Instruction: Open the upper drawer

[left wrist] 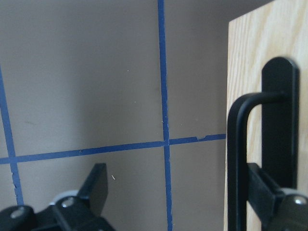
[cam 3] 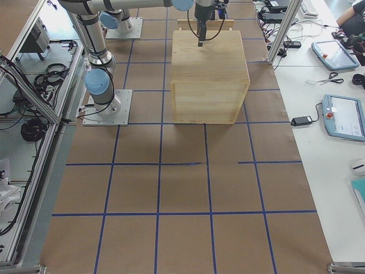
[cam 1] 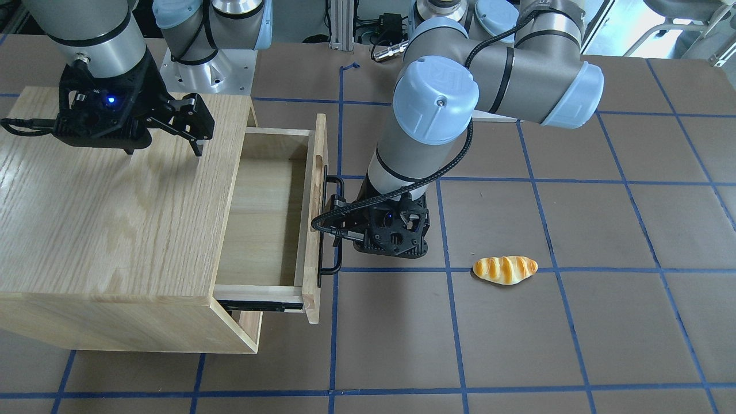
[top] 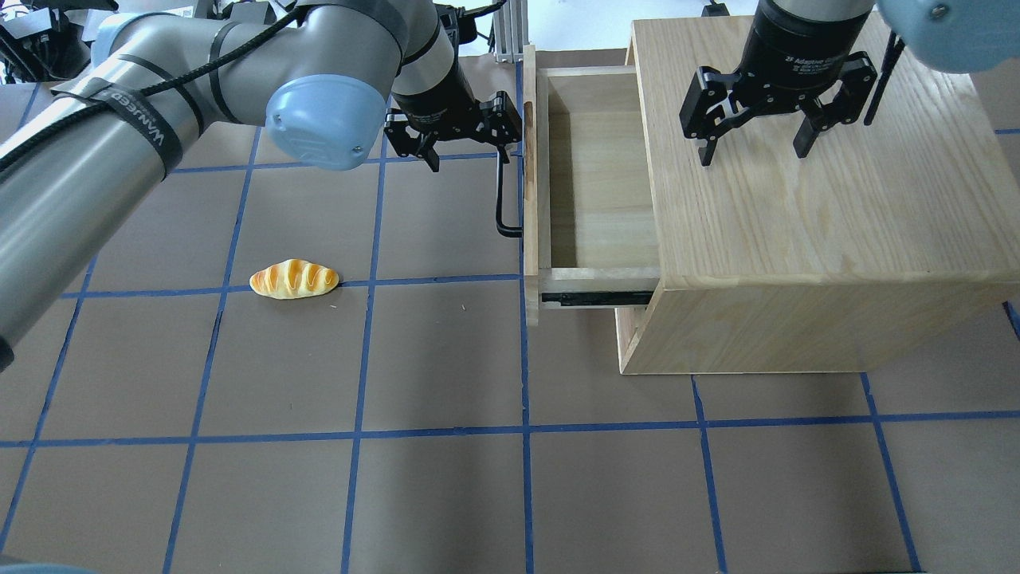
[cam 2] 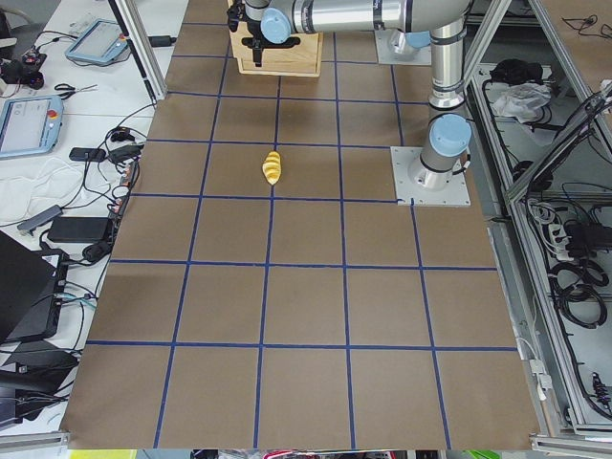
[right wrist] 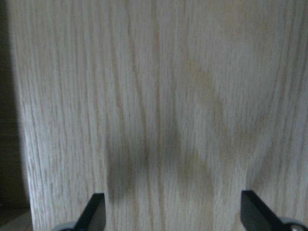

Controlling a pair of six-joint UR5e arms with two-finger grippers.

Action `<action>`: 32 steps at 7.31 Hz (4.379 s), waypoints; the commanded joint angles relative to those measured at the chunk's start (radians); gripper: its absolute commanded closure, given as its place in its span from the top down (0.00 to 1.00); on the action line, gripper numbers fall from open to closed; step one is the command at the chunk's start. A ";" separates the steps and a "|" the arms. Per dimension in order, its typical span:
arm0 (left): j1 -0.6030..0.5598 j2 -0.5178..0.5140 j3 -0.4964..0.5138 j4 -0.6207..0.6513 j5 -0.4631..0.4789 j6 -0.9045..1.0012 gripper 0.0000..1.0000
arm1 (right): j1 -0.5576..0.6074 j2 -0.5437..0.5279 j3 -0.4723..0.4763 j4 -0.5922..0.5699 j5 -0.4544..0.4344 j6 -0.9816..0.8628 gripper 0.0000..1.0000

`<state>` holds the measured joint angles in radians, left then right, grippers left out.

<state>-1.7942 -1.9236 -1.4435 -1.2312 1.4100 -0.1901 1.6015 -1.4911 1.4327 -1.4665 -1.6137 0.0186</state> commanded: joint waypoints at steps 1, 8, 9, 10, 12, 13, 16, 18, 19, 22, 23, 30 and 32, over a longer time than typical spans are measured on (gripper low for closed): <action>0.016 0.008 0.000 -0.019 0.000 0.029 1.00 | 0.000 0.000 0.000 0.000 0.000 0.001 1.00; 0.042 0.014 0.000 -0.050 0.001 0.102 1.00 | 0.000 0.000 0.000 0.000 0.000 0.001 1.00; 0.058 0.015 0.000 -0.051 0.001 0.113 1.00 | 0.000 0.000 0.000 0.000 0.000 0.000 1.00; 0.071 0.017 -0.002 -0.053 0.001 0.119 1.00 | 0.000 0.000 0.000 0.000 0.000 0.001 1.00; 0.075 0.020 0.000 -0.062 0.003 0.139 1.00 | 0.000 0.000 0.000 0.000 0.000 0.001 1.00; 0.075 0.020 0.000 -0.062 0.003 0.139 1.00 | 0.000 0.000 0.000 0.000 0.000 0.001 1.00; 0.075 0.020 0.000 -0.062 0.003 0.156 1.00 | 0.000 0.000 0.000 0.000 0.000 0.000 1.00; 0.078 0.021 0.000 -0.063 0.003 0.166 1.00 | 0.000 0.000 0.000 0.000 0.000 0.000 1.00; 0.079 0.031 0.002 -0.080 0.003 0.164 1.00 | 0.000 0.000 0.000 0.000 0.000 0.001 1.00; 0.107 0.092 0.069 -0.247 0.013 0.164 1.00 | 0.000 0.000 0.000 0.000 0.000 0.001 1.00; 0.128 0.115 0.090 -0.293 0.035 0.164 1.00 | 0.000 0.000 0.000 0.000 0.000 0.000 1.00; 0.286 0.262 0.020 -0.393 0.153 0.178 1.00 | 0.000 0.000 0.000 0.000 0.000 0.001 1.00; 0.282 0.287 -0.012 -0.399 0.156 0.178 1.00 | 0.000 0.000 0.000 0.000 0.000 0.001 1.00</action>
<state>-1.5106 -1.6549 -1.4329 -1.6285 1.5653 -0.0123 1.6015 -1.4910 1.4328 -1.4665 -1.6137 0.0199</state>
